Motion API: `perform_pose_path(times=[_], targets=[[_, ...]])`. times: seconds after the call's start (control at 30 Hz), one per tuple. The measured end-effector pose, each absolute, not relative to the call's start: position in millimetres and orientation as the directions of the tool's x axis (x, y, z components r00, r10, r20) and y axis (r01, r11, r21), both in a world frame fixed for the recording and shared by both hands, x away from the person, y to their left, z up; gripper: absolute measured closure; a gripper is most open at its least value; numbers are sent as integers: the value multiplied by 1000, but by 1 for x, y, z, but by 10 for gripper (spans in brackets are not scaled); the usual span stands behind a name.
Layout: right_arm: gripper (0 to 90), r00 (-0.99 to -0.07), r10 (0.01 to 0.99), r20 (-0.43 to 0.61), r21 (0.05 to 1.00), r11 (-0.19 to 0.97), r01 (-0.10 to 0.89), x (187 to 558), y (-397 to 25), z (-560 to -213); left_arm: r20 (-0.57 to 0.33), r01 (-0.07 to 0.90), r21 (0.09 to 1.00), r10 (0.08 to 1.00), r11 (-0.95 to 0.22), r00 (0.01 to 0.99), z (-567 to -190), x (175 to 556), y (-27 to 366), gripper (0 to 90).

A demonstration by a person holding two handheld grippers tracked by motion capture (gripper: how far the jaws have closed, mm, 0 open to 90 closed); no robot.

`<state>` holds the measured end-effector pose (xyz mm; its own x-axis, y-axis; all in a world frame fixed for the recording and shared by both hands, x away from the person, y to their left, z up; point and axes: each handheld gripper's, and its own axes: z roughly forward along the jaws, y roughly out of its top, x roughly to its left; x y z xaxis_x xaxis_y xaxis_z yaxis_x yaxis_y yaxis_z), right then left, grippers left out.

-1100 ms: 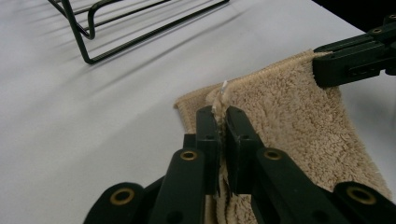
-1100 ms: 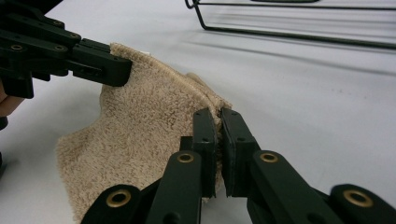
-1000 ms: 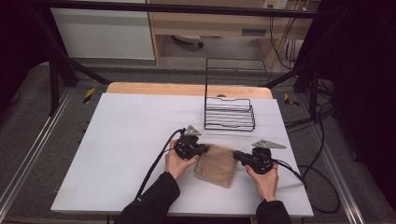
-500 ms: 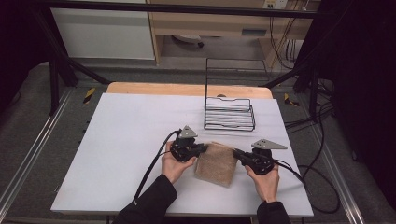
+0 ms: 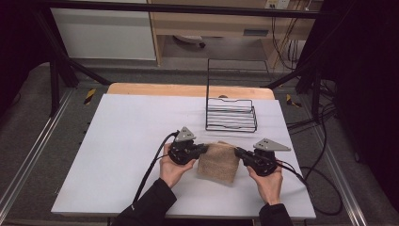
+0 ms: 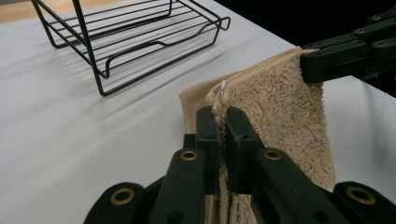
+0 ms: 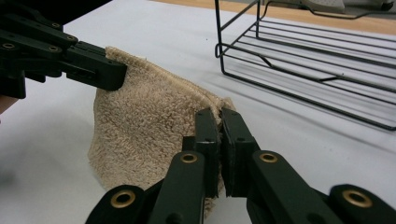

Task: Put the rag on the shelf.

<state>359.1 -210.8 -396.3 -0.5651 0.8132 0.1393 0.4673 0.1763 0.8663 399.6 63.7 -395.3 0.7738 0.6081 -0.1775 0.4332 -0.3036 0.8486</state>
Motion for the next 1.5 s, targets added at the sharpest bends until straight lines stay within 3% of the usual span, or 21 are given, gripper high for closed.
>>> perform_pose_path(times=[1.0, 1.5], targets=[[870, -610, 792, -35, 914, 272, 301, 357, -194, -338, -122, 331, 916, 630, -225, 767, -350, 394, 80, 849], [870, -602, 796, -62, 940, 249, 233, 356, -192, -315, -94, 259, 952, 647, -164, 757, -326, 392, 83, 849]])
